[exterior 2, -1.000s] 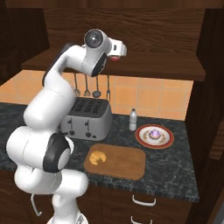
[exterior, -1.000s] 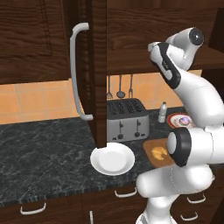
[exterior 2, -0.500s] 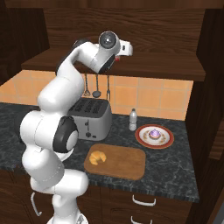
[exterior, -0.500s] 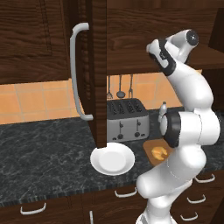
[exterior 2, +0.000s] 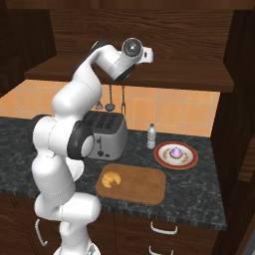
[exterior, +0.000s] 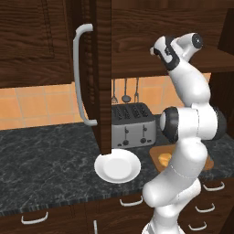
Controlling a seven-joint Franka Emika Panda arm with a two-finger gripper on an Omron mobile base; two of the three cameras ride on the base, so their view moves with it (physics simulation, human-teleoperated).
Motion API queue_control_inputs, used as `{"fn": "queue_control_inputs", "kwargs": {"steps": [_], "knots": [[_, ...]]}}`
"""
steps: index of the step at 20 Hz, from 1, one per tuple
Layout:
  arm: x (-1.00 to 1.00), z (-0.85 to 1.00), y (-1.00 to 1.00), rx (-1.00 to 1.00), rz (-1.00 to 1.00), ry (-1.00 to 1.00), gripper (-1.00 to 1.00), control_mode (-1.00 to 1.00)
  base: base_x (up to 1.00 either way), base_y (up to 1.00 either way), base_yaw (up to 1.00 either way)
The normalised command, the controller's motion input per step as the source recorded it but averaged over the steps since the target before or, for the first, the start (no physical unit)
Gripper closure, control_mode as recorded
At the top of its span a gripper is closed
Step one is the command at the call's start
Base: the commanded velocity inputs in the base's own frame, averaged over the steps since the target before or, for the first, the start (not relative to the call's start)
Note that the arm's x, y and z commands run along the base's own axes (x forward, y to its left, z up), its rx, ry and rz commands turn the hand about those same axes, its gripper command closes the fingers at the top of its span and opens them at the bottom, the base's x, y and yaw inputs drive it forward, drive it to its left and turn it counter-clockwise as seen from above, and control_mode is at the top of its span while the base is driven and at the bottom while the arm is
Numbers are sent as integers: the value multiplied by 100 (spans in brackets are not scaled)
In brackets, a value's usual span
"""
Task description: From the different types of pastries on the counter, select a croissant and place it on the cutting board. Then retrieve a jar of jam from the cabinet and place it alongside the croissant on the cutting board.
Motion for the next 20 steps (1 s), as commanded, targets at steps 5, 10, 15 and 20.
{"fn": "queue_control_inputs", "kwargs": {"steps": [5, 10, 15, 20], "knots": [[3, 12, -40, 1, 7, -1, 100, -100, 0, 0, 0], [-72, 47, -67, 0, 1, -4, 100, -100, 0, 0, 0], [-100, 34, -40, 0, 0, -19, 100, -100, 0, 0, 0], [-100, 3, -9, -3, 4, -23, 100, -100, 0, 0, 0]]}}
